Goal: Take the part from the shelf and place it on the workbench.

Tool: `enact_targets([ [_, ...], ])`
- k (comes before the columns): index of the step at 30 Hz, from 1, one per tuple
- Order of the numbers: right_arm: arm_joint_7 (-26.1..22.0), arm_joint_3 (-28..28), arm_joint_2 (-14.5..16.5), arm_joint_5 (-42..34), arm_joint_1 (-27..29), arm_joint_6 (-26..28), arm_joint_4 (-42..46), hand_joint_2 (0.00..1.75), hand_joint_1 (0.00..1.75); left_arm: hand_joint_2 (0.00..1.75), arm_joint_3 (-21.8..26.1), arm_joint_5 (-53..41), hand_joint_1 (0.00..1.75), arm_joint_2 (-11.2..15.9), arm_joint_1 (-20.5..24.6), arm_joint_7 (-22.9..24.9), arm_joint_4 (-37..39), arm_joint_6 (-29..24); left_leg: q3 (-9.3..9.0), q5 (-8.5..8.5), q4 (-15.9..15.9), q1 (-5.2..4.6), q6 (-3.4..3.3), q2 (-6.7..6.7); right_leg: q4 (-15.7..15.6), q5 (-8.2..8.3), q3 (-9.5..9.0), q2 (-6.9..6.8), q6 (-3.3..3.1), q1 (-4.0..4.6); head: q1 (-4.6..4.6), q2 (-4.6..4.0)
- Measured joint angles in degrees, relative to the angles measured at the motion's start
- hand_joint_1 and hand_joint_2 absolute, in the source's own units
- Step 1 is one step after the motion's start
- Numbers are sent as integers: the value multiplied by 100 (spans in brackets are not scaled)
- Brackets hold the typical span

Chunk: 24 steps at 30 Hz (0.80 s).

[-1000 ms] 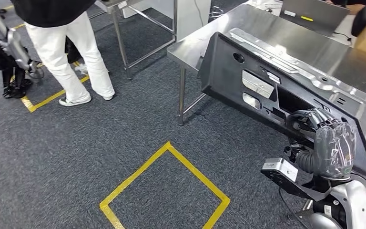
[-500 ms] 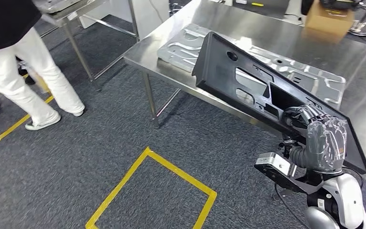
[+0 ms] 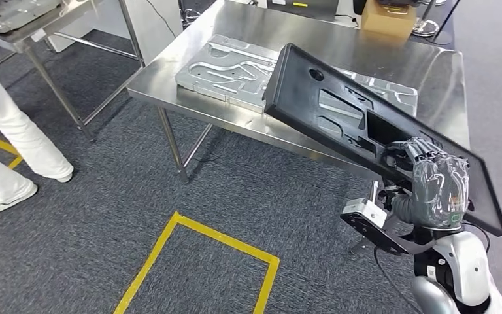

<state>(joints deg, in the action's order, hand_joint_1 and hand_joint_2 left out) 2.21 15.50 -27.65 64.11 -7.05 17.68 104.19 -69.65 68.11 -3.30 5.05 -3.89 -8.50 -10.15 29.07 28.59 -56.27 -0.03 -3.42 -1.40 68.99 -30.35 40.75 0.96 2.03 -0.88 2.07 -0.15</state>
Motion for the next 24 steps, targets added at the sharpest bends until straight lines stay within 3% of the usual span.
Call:
enact_targets([
  [2,42,20,3,33,-22,-40,-43,175,175,175,1,7,0,0,-4,1,1,-1,-3,16,-9,2,2,74,480,-116,237,-73,57,-53,-1,0],
  [3,54,29,4,48,-36,-53,-67,175,175,175,2,10,0,0,-5,2,2,-1,-11,30,-17,5,10,98,434,-20,212,-86,79,-77,-1,0],
  [5,63,43,4,68,-84,-75,-101,175,175,175,2,22,0,-1,-6,2,2,-1,-47,76,-38,10,44,132,-225,353,-130,-118,93,-108,-1,0],
  [7,62,59,7,76,-138,-90,-124,175,175,175,2,39,0,-3,-7,2,5,-1,-60,125,-62,-7,102,151,-852,535,-466,-154,55,-83,0,0],
  [9,63,76,12,80,-170,-99,-148,175,175,175,2,46,0,-1,-7,1,10,-1,-51,160,-88,-35,116,157,-1004,509,-546,-162,10,-62,2,0],
  [15,96,92,26,87,-194,-104,-172,175,175,175,2,59,0,7,-10,2,17,-1,-90,167,-26,-27,118,161,-1001,469,-556,-149,-60,-44,4,0],
  [24,98,116,35,123,-204,-102,-207,175,175,175,2,72,0,4,-15,-4,17,1,-96,153,4,-22,166,163,-992,463,-557,-152,-77,-33,3,0],
])
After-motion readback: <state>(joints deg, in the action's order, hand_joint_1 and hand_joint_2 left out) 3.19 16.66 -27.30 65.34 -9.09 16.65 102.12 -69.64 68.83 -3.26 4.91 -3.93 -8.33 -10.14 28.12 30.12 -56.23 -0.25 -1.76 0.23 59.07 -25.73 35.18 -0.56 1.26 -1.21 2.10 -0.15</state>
